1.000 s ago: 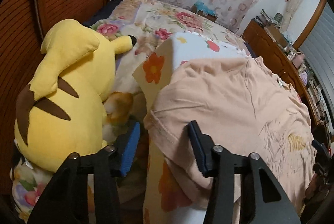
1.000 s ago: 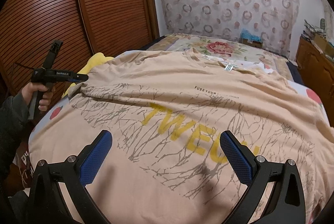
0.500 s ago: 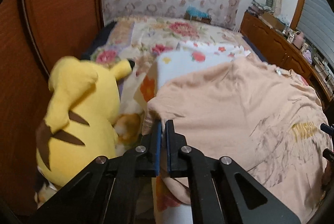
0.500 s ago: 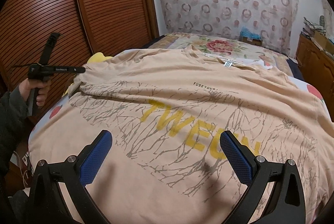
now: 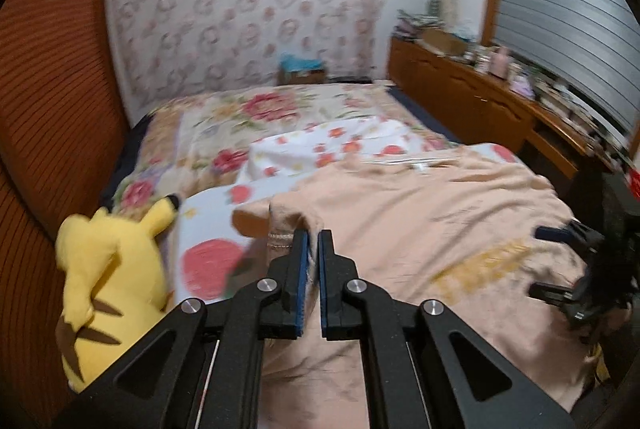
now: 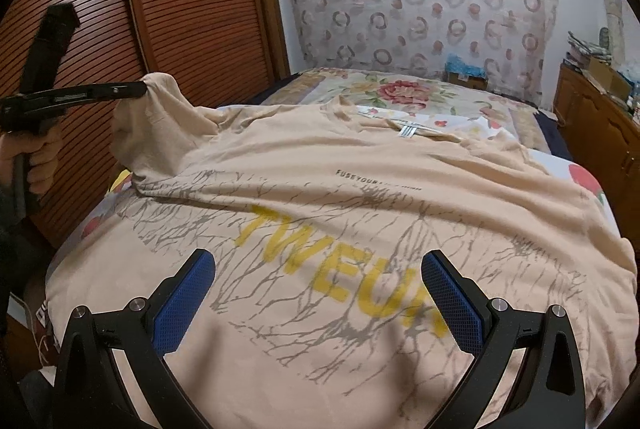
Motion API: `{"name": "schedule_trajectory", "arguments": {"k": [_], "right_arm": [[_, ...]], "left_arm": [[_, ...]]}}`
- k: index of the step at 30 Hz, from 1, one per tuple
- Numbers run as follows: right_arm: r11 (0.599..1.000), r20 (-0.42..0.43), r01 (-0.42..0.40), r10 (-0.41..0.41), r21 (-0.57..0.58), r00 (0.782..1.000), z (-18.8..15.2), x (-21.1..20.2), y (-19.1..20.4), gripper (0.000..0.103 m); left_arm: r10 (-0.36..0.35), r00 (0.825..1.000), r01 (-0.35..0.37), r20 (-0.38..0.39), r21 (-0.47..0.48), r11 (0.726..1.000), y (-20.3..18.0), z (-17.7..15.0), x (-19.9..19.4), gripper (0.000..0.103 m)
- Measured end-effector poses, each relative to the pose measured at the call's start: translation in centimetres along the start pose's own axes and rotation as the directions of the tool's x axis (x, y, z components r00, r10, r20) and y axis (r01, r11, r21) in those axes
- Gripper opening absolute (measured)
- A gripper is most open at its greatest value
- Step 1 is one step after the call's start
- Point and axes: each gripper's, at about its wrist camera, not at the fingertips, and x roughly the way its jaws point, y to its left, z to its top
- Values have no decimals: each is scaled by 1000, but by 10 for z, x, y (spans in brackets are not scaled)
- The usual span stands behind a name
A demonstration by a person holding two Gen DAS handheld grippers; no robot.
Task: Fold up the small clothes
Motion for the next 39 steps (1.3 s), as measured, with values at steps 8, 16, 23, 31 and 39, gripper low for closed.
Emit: {"name": "schedule_trajectory", "arguments": {"k": [8,16,23,31,39], "right_arm": [[1000,2,13,-13,16,1000,-3,0,-2,103],[999,14,-38,39,-15,999,8,7,6,94],[993,22,-92,94,-79,995,31,37,24,74],[976,-42,-189,186,-109,982,54,101,53,69],[955,-169,-263,239,-138,956,69,152,87,44]], "left_arm": [[-42,999,39,24,89,995,-37,-4,-21,50],[34,999,-34,19,19,999,-11,-41,-25,79],[213,974,-212,74,-29,977,14,-86,-33,79],[223,974,-220,39,-81,972,27,-120,-33,79],[210,978,-209,1,-96,973,26,-133,-27,79]]}}
